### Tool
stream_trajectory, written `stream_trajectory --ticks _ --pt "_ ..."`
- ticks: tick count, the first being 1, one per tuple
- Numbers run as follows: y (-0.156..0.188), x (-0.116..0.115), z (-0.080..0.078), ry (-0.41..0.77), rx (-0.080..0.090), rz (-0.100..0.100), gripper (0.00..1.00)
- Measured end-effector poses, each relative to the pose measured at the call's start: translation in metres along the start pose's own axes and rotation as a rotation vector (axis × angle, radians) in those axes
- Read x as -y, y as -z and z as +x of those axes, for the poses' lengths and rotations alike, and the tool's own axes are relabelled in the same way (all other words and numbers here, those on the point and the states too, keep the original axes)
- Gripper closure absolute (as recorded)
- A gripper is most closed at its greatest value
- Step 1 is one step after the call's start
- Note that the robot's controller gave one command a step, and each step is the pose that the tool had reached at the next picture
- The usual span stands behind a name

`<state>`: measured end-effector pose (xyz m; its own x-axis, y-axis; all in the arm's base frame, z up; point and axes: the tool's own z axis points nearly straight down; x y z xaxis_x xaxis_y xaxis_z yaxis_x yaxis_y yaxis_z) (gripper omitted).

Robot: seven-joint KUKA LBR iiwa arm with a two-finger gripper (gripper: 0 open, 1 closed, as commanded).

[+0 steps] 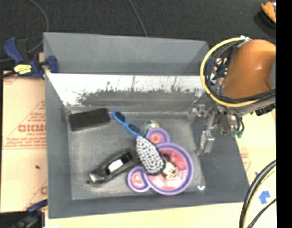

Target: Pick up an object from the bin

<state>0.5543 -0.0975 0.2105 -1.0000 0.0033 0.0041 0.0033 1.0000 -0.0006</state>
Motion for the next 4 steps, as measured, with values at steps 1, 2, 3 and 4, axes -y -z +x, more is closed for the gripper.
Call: stream_trajectory --ticks 1,2,3,4 --pt "0.005 0.0 -0.001 0.004 0.008 0.001 0.0" --pt "-0.116 -0.034 -0.047 -0.158 0.008 -0.001 0.0" --pt "-0.058 -0.022 0.051 0.076 0.013 0.003 0.0" --pt "-0.102 -0.068 -0.055 -0.206 0.012 -0.002 0.0"
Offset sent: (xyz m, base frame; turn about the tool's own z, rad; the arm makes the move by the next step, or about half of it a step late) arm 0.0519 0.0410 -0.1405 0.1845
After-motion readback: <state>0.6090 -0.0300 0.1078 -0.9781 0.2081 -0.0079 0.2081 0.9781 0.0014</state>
